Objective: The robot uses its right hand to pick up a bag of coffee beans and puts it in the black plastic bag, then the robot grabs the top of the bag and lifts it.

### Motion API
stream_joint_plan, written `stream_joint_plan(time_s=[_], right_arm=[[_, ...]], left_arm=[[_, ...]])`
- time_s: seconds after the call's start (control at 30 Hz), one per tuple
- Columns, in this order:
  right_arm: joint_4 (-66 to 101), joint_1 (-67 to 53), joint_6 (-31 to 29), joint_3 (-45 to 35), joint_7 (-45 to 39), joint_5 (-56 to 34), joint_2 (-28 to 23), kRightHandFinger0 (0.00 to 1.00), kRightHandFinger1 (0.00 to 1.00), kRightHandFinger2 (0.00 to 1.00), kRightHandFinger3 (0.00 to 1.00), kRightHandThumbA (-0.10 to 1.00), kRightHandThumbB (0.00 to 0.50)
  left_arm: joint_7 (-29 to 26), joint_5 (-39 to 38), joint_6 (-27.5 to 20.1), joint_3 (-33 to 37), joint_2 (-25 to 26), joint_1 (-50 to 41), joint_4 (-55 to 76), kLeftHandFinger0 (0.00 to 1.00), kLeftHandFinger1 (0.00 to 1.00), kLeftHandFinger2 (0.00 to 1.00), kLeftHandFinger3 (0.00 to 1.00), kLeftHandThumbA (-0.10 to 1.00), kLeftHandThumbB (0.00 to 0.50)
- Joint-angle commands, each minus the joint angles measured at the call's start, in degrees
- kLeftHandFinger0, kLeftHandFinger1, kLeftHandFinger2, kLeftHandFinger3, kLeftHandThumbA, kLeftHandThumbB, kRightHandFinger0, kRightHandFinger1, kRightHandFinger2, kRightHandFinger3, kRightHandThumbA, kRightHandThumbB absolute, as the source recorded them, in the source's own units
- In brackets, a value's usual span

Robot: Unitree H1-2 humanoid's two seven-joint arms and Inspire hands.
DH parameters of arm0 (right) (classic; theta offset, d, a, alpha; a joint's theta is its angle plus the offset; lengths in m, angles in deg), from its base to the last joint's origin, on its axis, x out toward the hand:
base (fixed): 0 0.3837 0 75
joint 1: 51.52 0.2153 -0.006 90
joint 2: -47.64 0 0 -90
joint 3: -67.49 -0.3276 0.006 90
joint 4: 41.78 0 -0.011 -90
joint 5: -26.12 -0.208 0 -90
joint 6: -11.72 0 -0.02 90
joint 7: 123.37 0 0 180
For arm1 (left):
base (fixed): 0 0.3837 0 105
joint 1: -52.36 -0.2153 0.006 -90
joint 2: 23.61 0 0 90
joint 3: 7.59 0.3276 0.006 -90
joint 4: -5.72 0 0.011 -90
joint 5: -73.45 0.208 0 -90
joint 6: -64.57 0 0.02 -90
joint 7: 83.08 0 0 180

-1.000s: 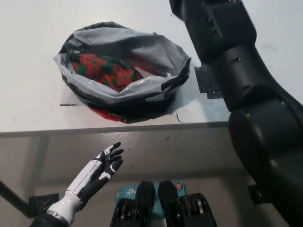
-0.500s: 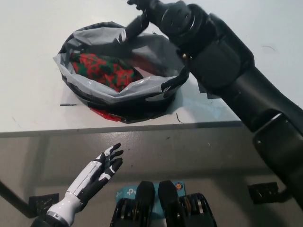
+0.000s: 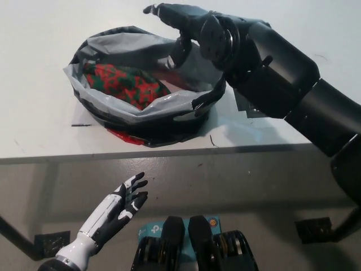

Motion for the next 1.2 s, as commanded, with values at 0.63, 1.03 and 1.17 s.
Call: stream_joint_plan(time_s=[0.63,1.03,1.17], right_arm=[[-6.72,1.73,0.23,-3.75,-2.91,9.64,-0.67,1.00,1.00,1.00,1.00,0.84,0.500],[-11.86,0.74,-0.62,-5.88,-4.92,8.18,1.60,1.00,1.00,1.00,1.00,0.82,0.500],[-13.24,0.05,-1.13,-6.39,-5.53,8.10,2.41,1.00,1.00,1.00,1.00,0.80,0.500]], left_arm=[[0.35,1.46,-2.78,0.12,0.79,0.37,1.66,0.92,0.89,1.00,1.00,0.85,0.156],[0.52,1.93,-2.69,0.15,0.96,0.86,1.65,0.91,0.89,1.00,1.00,0.82,0.142],[0.83,1.84,-2.51,0.23,1.11,1.05,1.89,0.90,0.88,1.00,1.00,0.82,0.150]])
